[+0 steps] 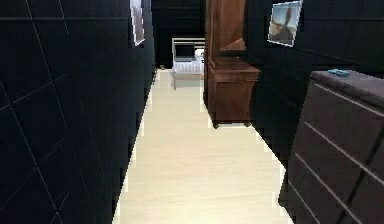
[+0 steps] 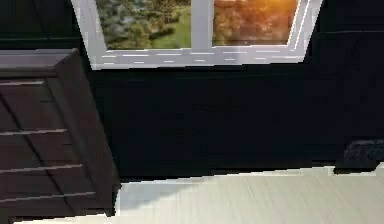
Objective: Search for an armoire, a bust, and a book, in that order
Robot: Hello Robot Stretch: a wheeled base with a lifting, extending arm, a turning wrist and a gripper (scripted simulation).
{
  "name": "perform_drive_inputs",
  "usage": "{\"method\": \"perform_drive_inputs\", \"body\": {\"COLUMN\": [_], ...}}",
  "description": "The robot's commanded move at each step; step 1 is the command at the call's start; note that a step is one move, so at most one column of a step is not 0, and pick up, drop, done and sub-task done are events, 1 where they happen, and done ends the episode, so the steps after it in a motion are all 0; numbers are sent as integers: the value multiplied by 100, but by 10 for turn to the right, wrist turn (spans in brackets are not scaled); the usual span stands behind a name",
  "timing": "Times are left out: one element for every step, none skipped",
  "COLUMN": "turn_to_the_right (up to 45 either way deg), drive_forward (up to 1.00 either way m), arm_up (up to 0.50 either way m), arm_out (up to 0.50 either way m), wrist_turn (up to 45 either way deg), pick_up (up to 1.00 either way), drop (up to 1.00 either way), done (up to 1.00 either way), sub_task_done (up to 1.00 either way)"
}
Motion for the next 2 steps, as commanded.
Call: {"method": "perform_drive_inputs", "body": {"turn_to_the_right": [0,-60], "drive_forward": [100,0], "arm_up": [0,0], "arm_out": [0,0], "wrist_turn": [0,0], "pick_up": [0,0], "drop": [0,0], "done": [0,0], "sub_task_done": [0,0]}}
